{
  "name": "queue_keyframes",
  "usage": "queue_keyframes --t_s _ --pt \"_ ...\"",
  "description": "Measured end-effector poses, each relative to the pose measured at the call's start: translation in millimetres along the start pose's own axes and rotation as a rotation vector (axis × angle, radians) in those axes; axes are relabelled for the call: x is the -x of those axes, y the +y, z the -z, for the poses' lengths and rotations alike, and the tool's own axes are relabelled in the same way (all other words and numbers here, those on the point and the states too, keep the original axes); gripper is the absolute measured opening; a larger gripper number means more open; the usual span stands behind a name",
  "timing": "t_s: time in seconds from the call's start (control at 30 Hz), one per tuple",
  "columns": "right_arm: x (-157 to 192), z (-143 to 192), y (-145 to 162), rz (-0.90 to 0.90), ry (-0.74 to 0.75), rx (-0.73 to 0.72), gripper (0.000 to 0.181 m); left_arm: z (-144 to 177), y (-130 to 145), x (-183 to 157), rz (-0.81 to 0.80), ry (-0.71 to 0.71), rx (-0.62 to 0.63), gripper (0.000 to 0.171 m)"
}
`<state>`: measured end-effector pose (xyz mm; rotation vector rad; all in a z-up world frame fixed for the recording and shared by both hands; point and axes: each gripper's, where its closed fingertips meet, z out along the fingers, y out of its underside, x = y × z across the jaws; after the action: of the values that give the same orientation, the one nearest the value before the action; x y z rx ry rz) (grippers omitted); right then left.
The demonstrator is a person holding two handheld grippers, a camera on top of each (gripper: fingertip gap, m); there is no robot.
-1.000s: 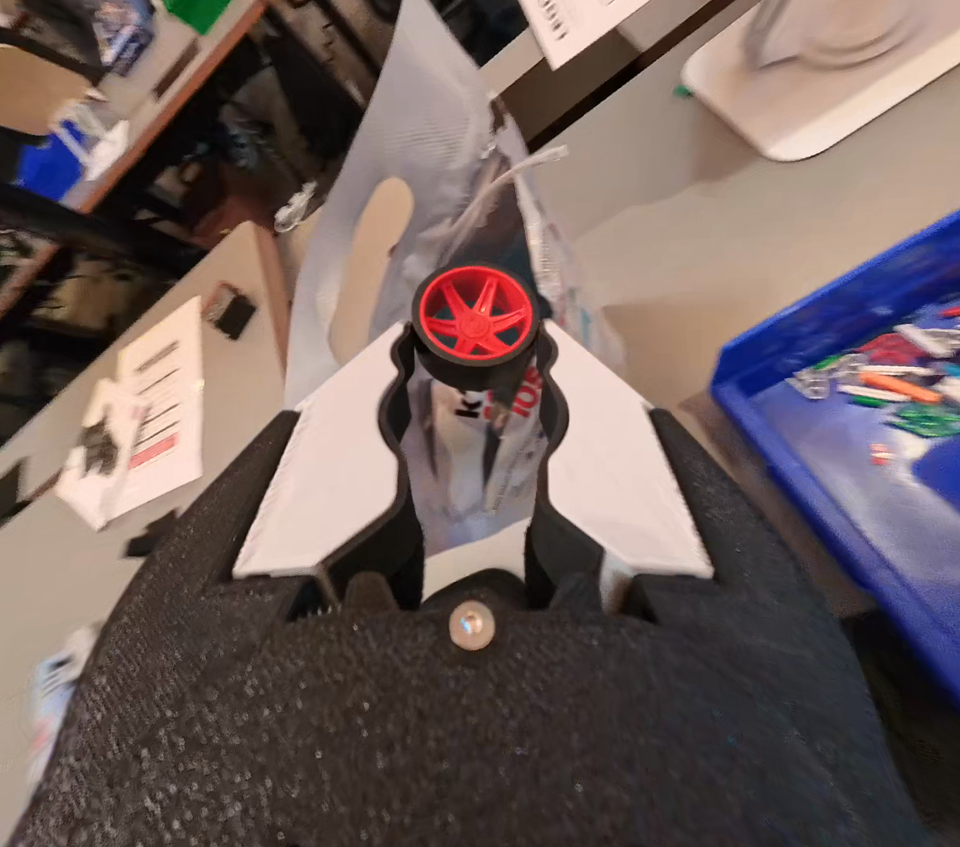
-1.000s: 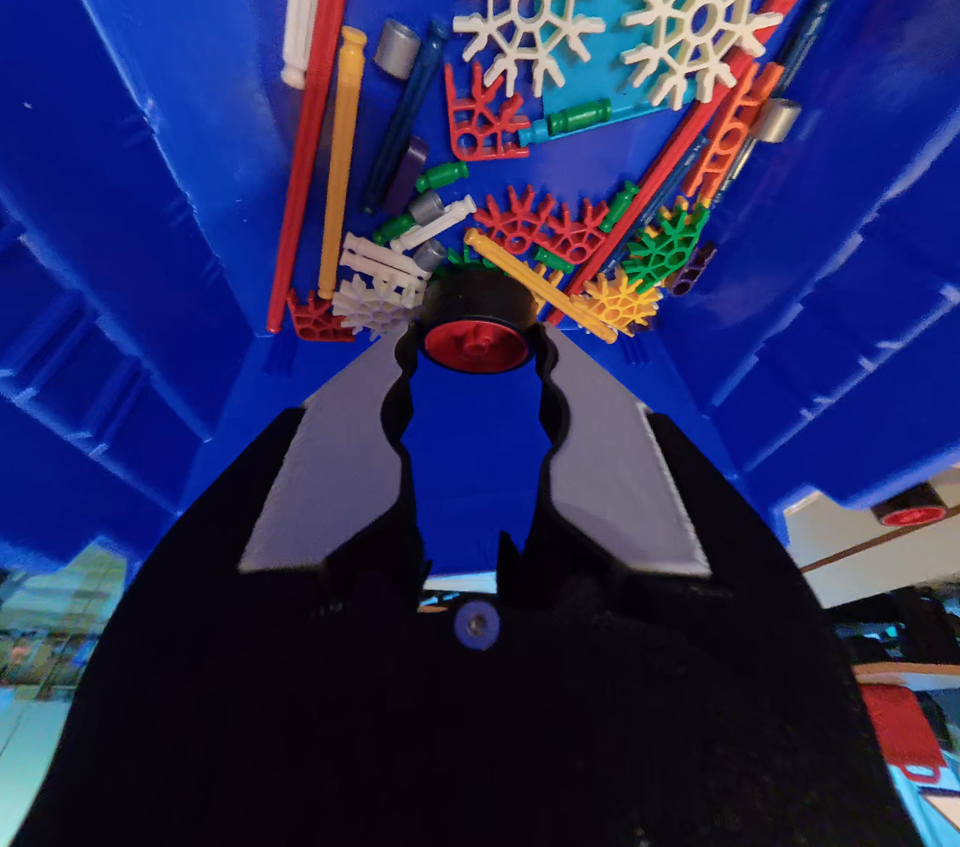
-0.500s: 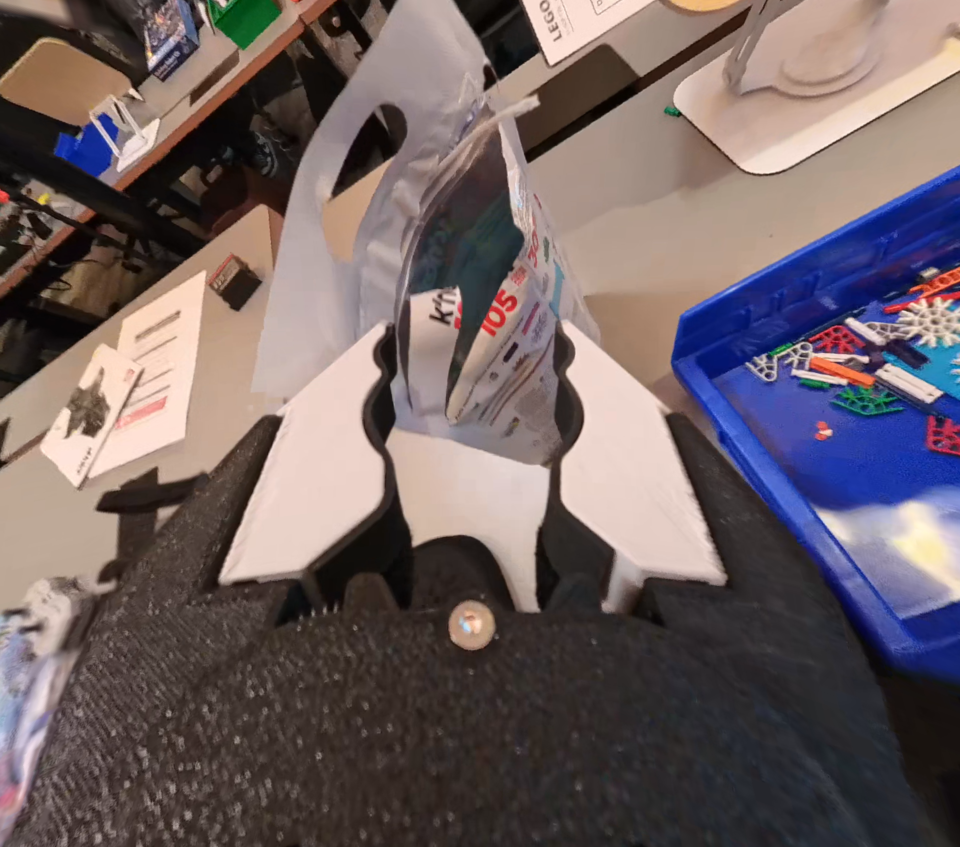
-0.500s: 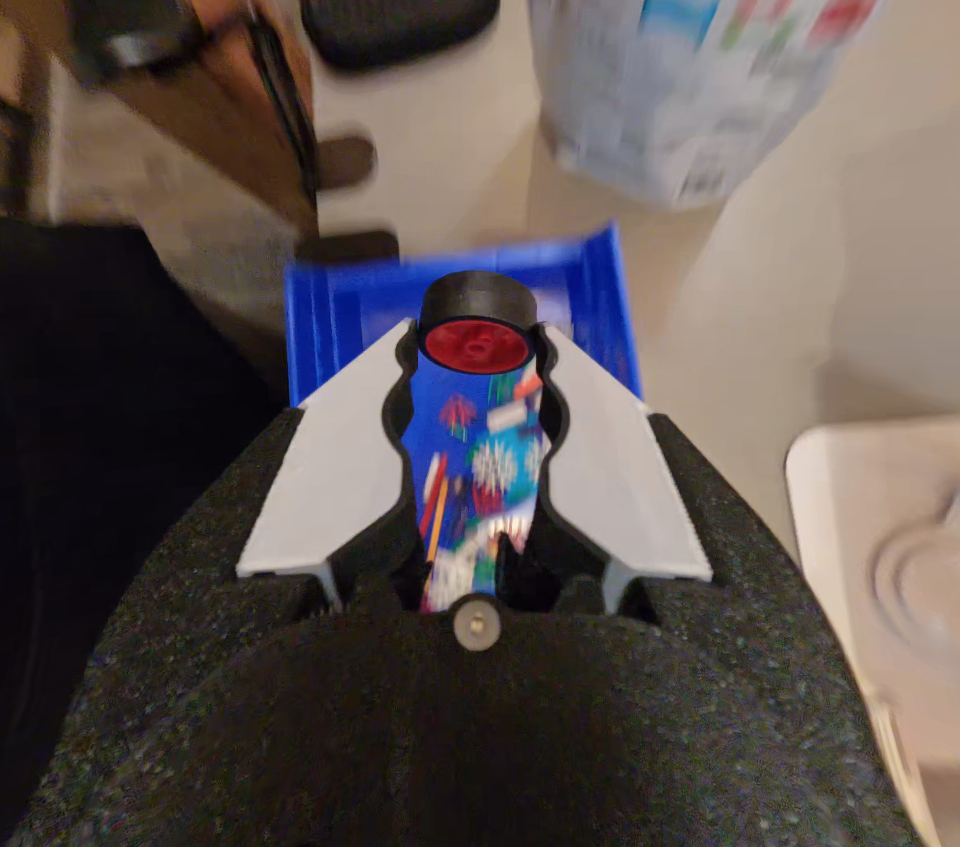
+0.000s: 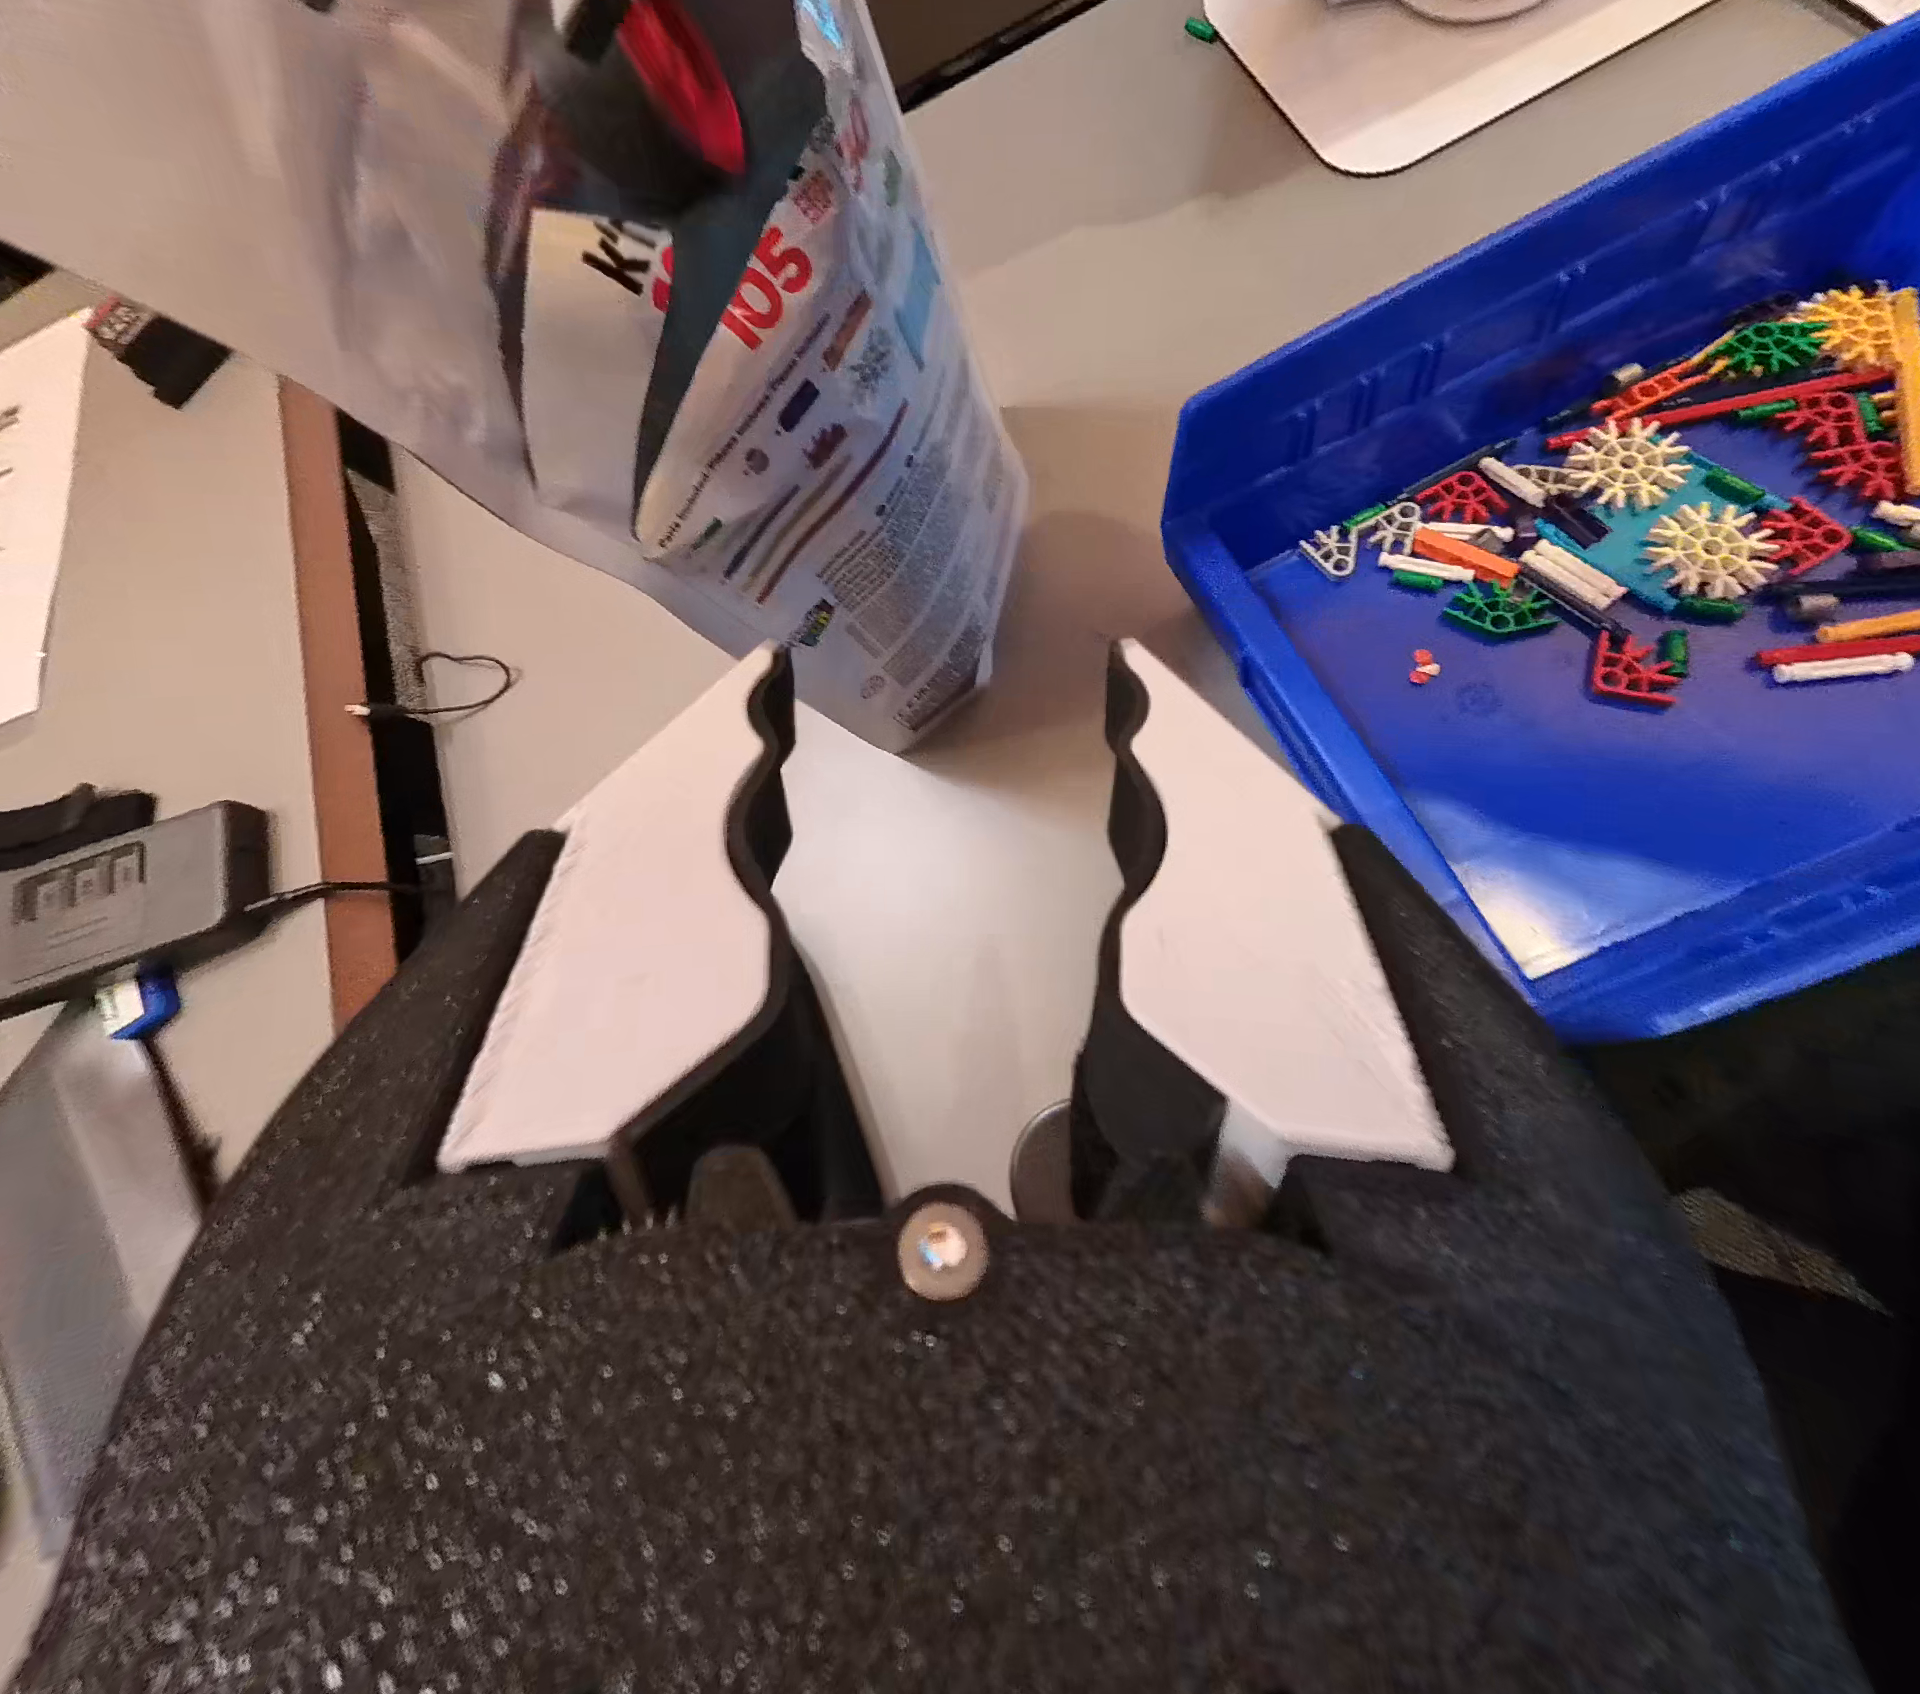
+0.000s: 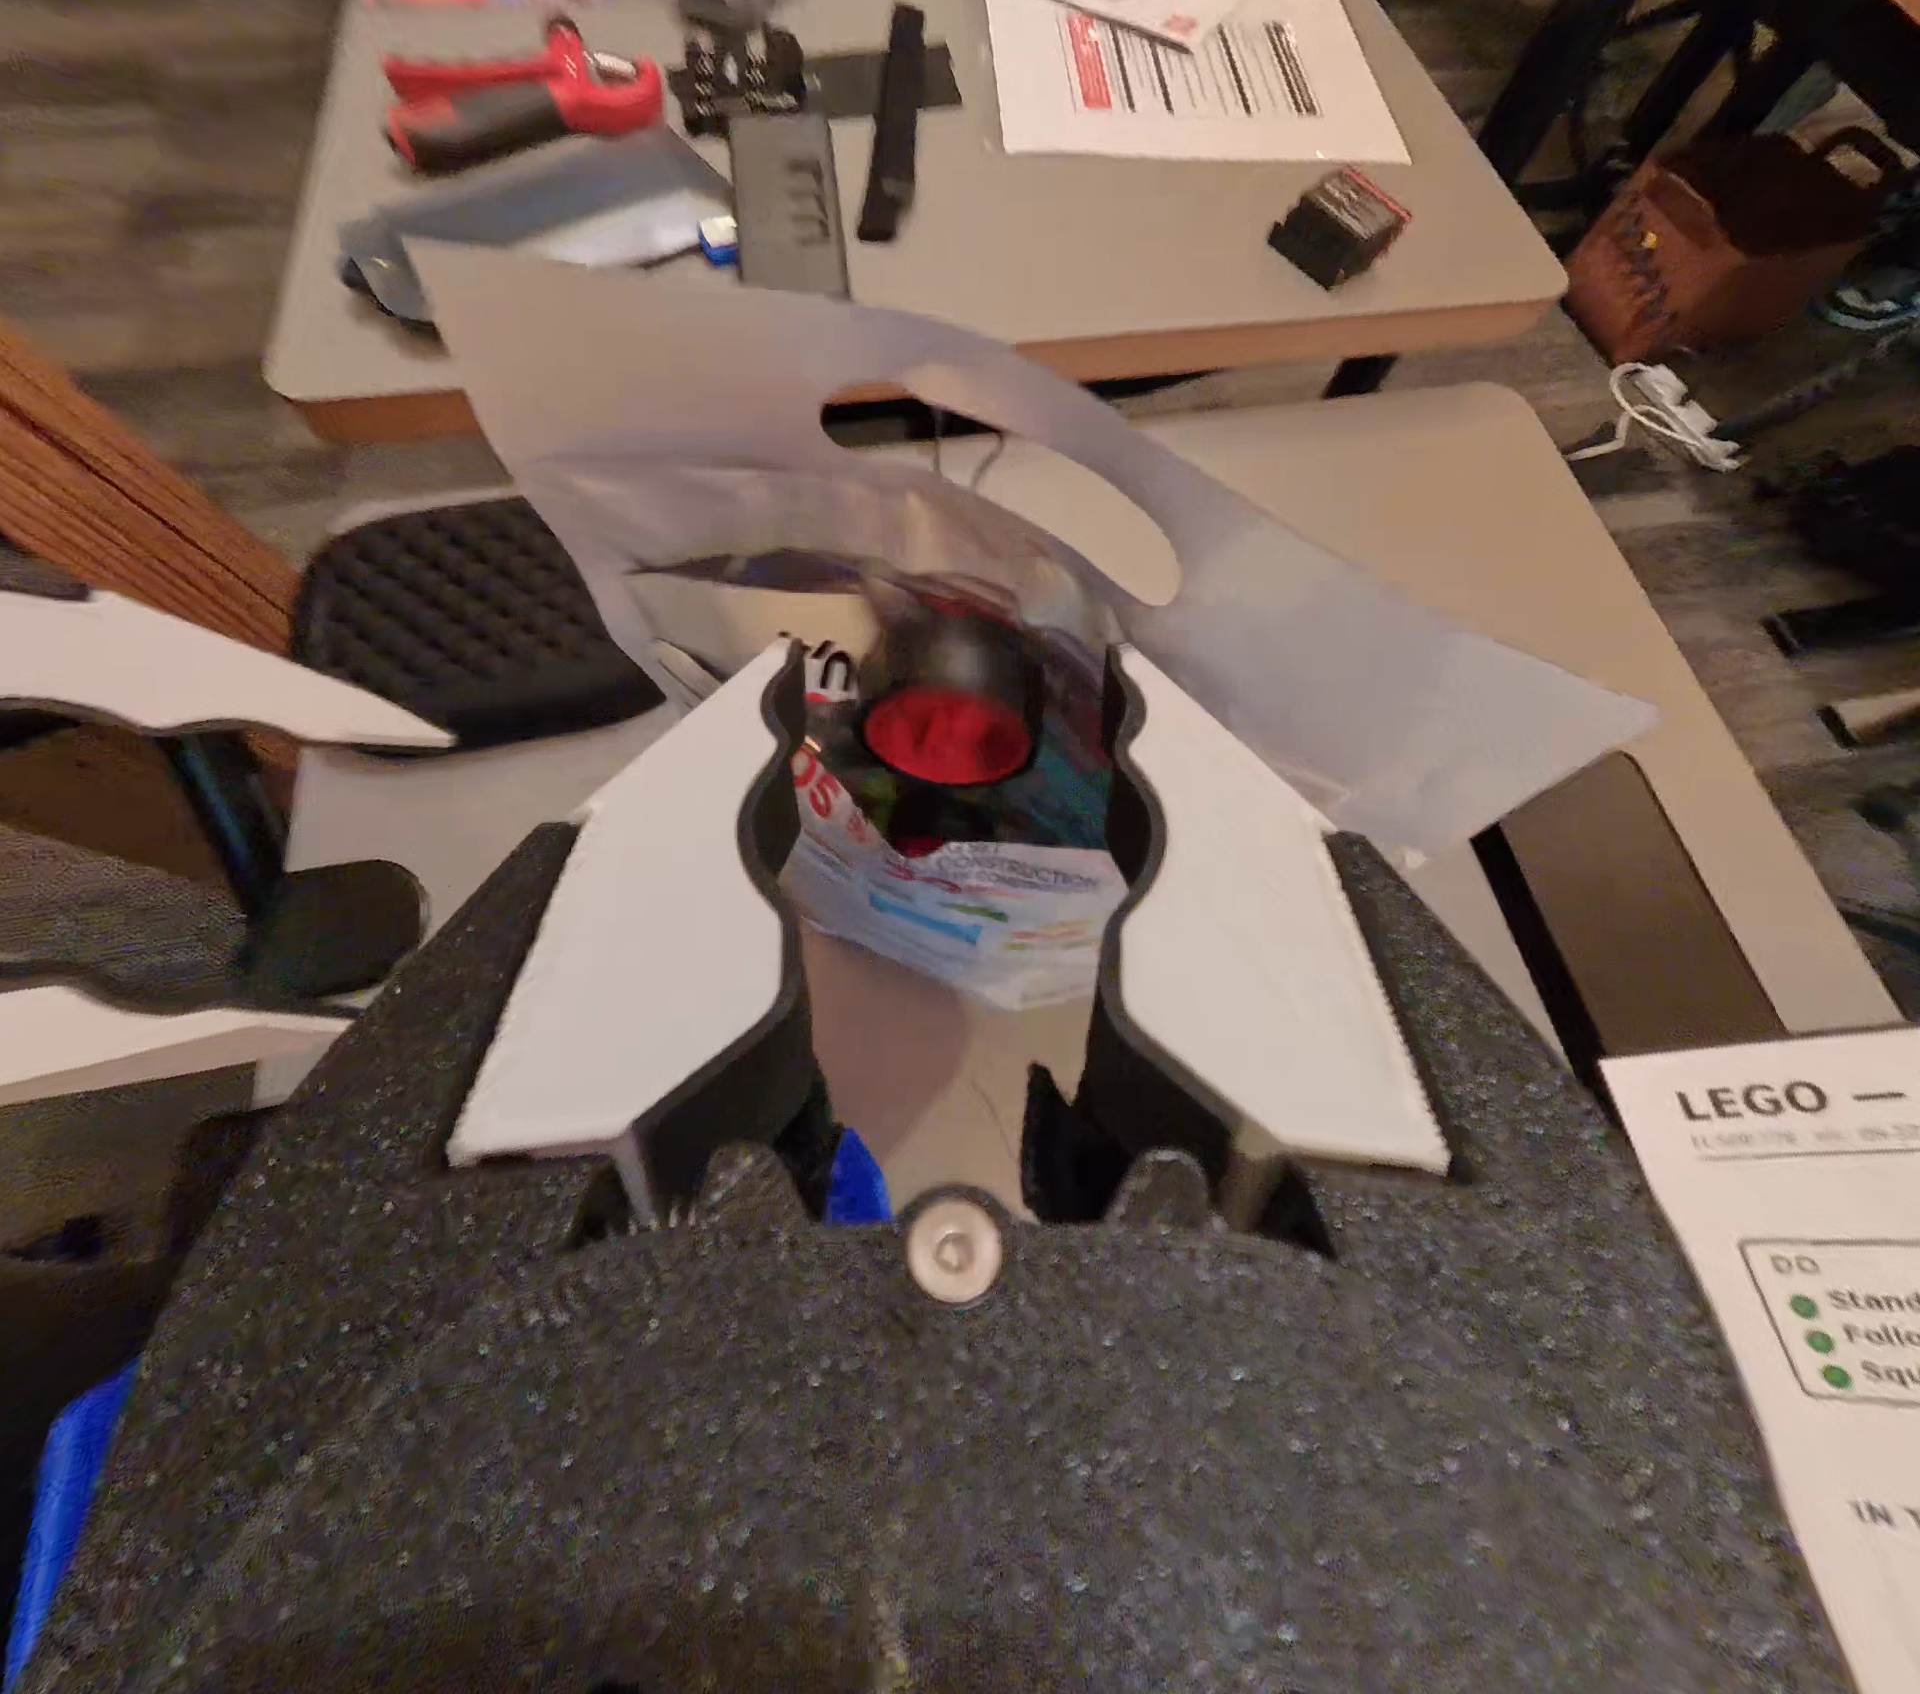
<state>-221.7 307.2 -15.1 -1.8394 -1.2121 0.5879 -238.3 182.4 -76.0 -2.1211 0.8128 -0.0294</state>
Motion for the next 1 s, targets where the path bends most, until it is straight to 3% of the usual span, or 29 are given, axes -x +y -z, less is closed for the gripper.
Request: queue_keyframes --t_s 0.1,0.23,0.33,0.5,0.67,0.83,0.9,1.0 --pt "5 8 1 -0.010 -0.015 -0.019 0.056 -2 5 -13 -0.006 0.048 0.005 0.059" --pt "-2 57 8 -0.022 0.008 -0.058 0.053 -4 6 -43 -0.027 0.192 -0.006 0.064" --pt "-10 97 59 -0.098 -0.002 0.046 0.050 -1 8 -83 -0.071 0.386 -0.002 0.072" --pt "4 156 187 -0.284 -0.032 0.361 0.056 1 15 -121 -0.108 0.578 0.024 0.075" --pt "34 188 267 -0.375 0.002 0.543 0.072 0 19 -150 -0.173 0.780 0.106 0.080" --pt "31 210 310 -0.542 0.145 0.508 0.071 7 45 -189 -0.332 0.897 0.187 0.083" --pt "29 218 323 -0.579 0.175 0.499 0.070 3 61 -195 -0.373 0.867 0.229 0.078" --pt "27 222 321 -0.634 0.177 0.403 0.066 -11 88 -199 -0.387 0.805 0.290 0.062"
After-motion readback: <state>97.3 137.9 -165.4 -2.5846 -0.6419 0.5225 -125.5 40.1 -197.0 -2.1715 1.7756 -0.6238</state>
